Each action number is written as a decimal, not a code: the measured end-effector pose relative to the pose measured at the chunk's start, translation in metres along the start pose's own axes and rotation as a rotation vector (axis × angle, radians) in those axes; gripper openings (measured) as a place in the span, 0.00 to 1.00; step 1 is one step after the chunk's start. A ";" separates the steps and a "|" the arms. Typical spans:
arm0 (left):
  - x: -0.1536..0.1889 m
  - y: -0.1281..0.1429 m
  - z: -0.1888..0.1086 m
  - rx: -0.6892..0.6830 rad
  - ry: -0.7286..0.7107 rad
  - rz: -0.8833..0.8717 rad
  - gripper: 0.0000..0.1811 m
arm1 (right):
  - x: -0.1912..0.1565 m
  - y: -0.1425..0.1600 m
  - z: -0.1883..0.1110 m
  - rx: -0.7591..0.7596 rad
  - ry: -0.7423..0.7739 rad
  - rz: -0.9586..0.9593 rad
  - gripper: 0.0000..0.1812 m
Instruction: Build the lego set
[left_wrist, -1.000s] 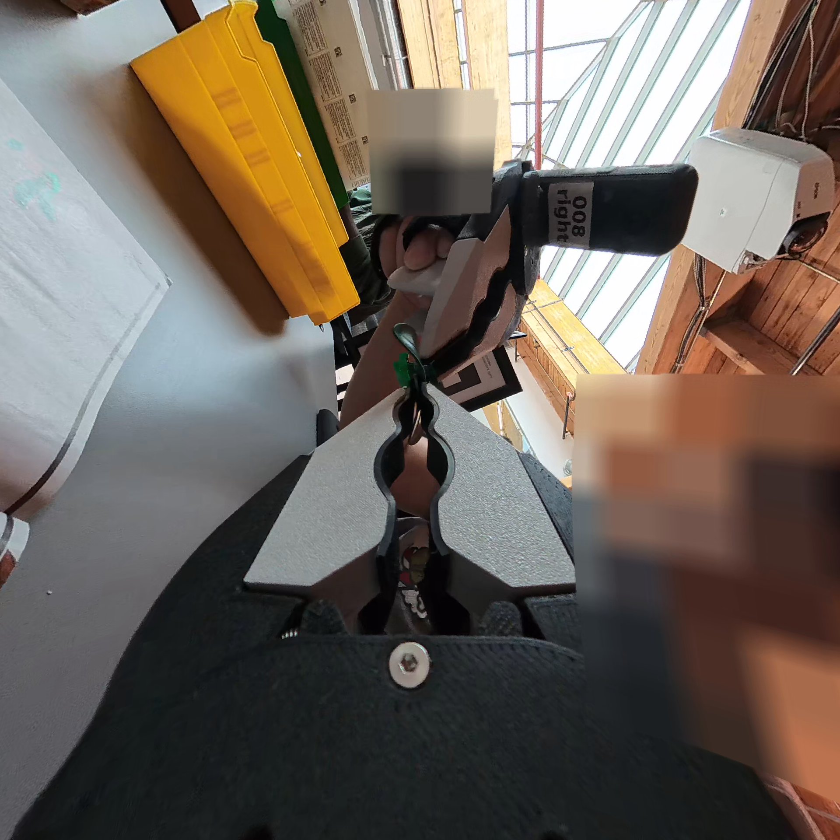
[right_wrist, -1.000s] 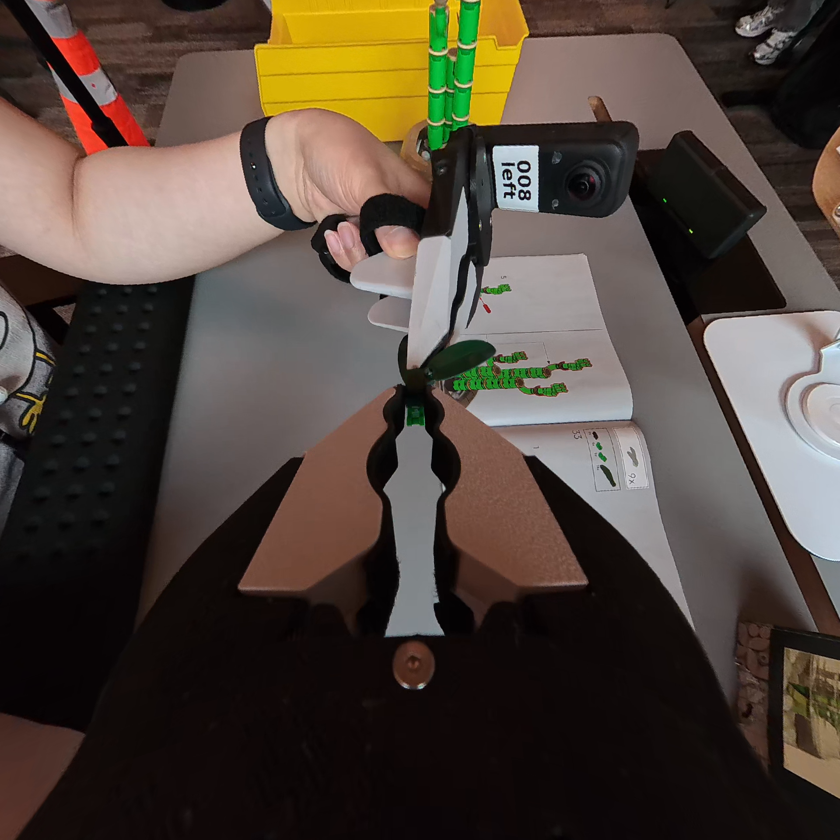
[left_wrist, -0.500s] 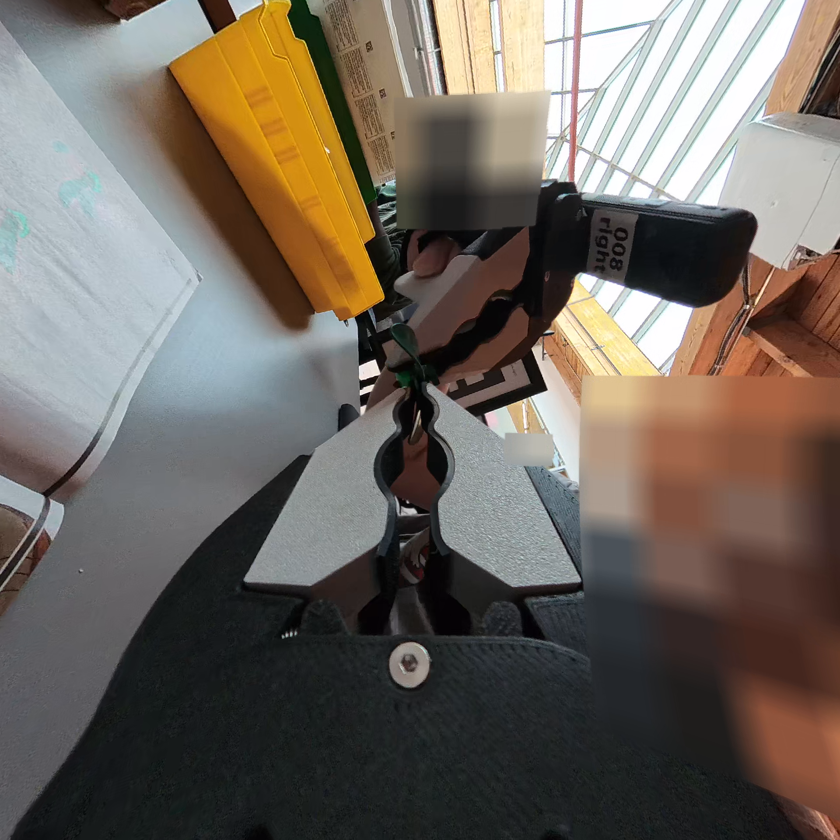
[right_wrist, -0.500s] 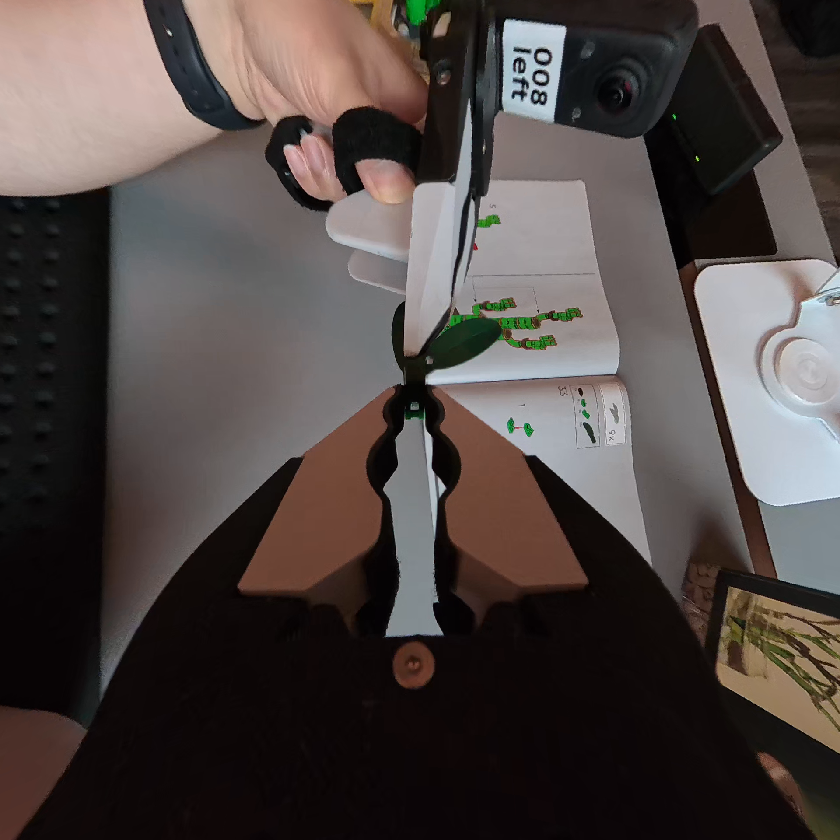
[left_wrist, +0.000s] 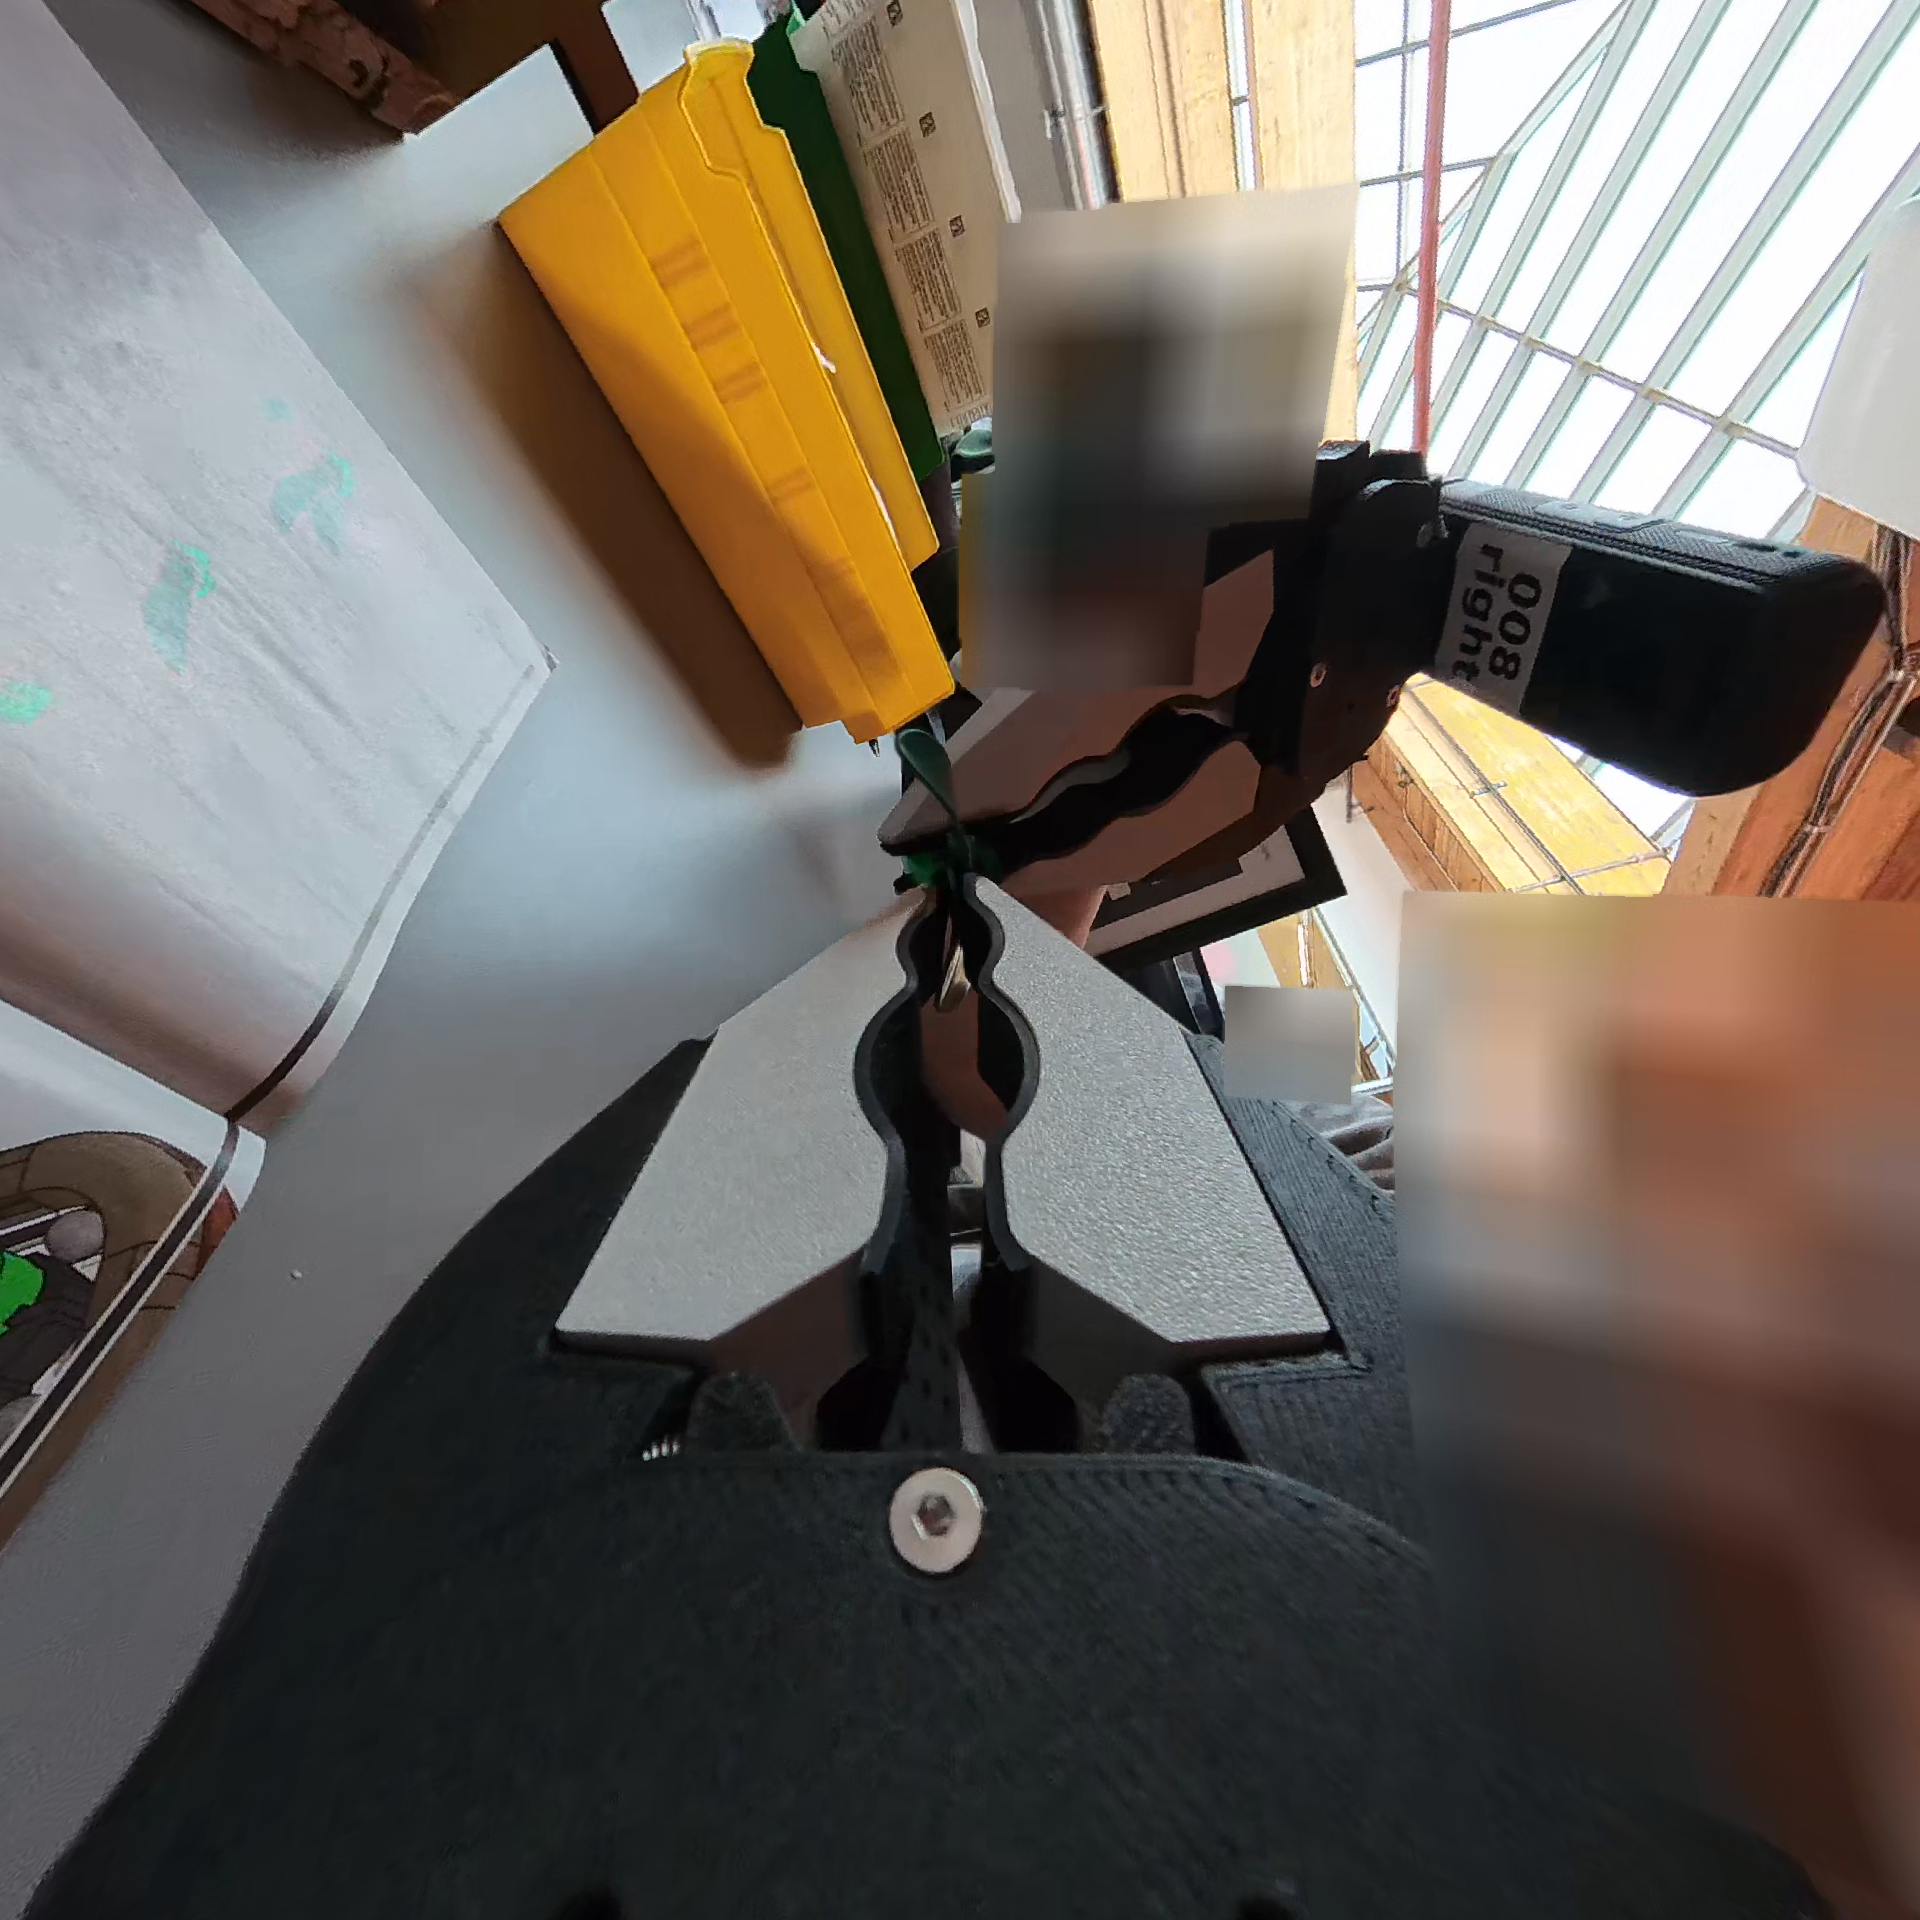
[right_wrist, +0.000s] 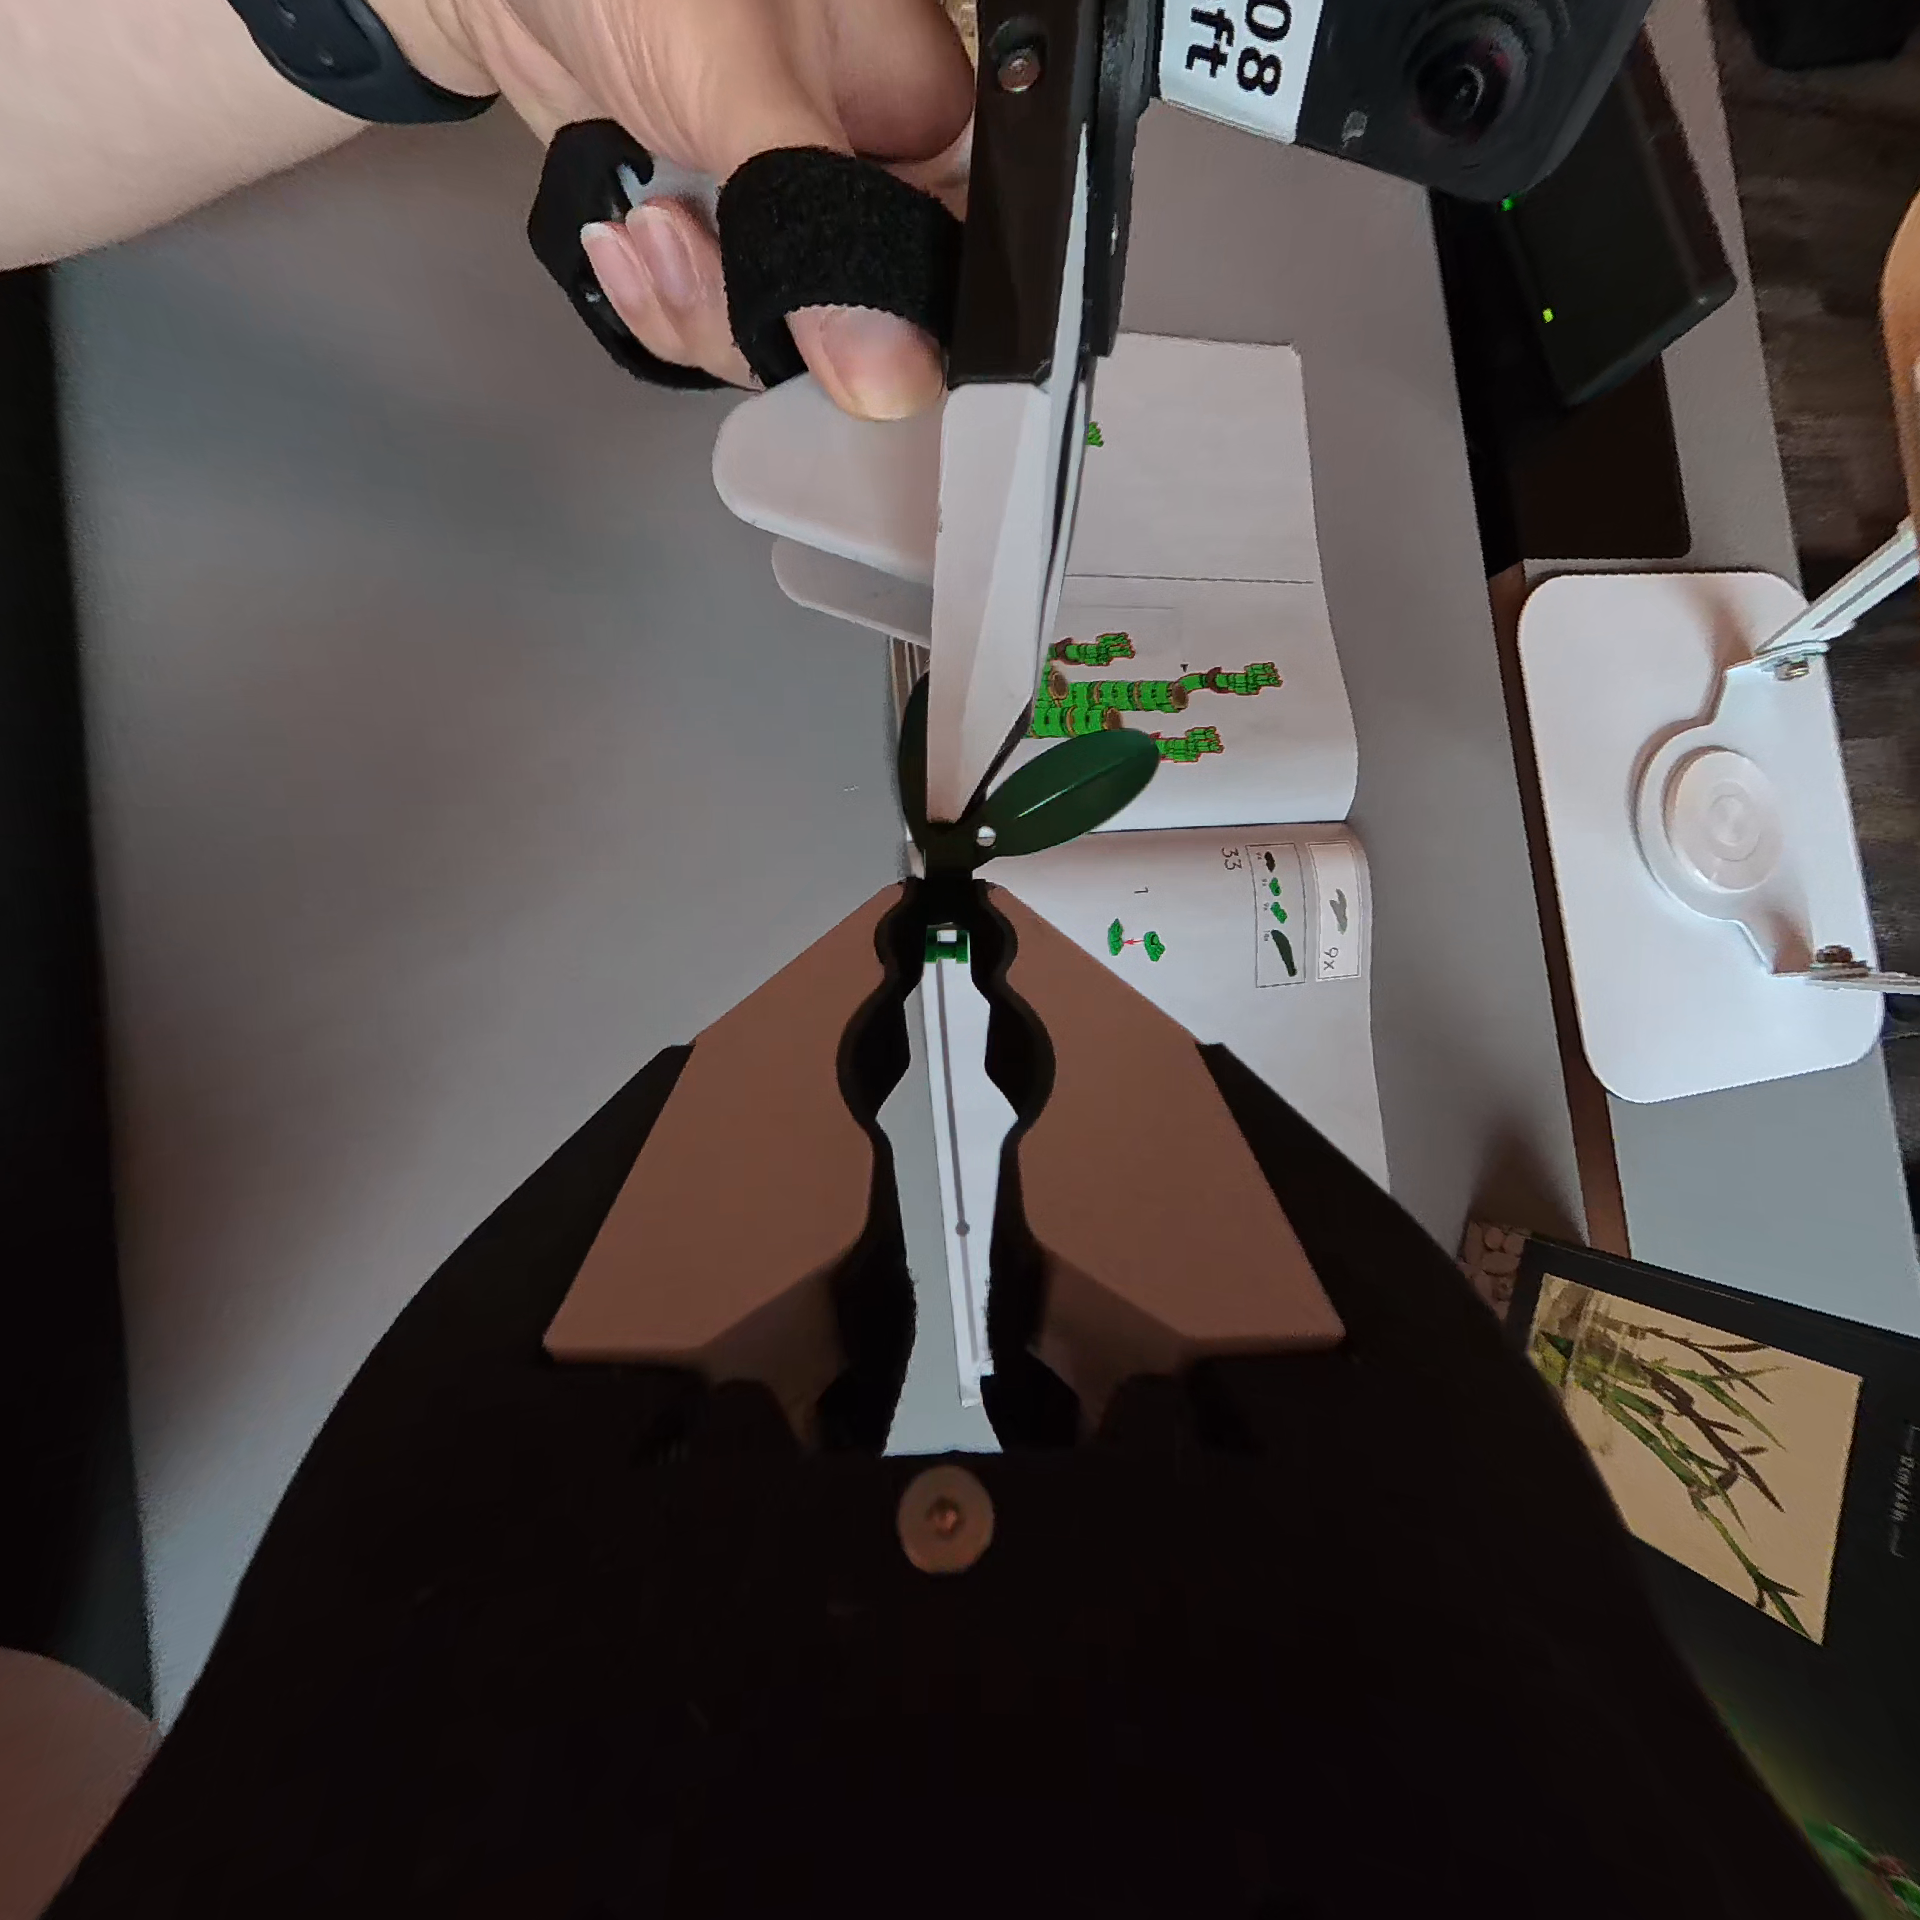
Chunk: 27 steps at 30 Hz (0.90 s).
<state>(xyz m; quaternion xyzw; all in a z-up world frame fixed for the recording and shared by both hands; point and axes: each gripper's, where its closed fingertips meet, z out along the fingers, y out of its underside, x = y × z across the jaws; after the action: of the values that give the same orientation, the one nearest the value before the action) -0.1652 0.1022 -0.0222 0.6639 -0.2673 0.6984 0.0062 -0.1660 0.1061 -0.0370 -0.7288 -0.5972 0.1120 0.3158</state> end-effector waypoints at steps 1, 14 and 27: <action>0.003 -0.003 0.000 0.015 0.011 0.009 0.00 | 0.001 -0.002 -0.002 0.008 0.013 -0.006 0.03; 0.007 -0.011 0.005 0.057 0.024 0.041 0.23 | 0.009 -0.003 -0.006 -0.047 0.128 -0.060 0.04; 0.003 -0.012 0.008 0.051 -0.039 0.131 0.08 | 0.012 -0.001 -0.005 -0.054 0.147 -0.069 0.04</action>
<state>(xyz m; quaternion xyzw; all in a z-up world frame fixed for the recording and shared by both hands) -0.1540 0.1082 -0.0153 0.6586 -0.2924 0.6907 -0.0617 -0.1614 0.1158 -0.0299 -0.7224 -0.5998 0.0313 0.3426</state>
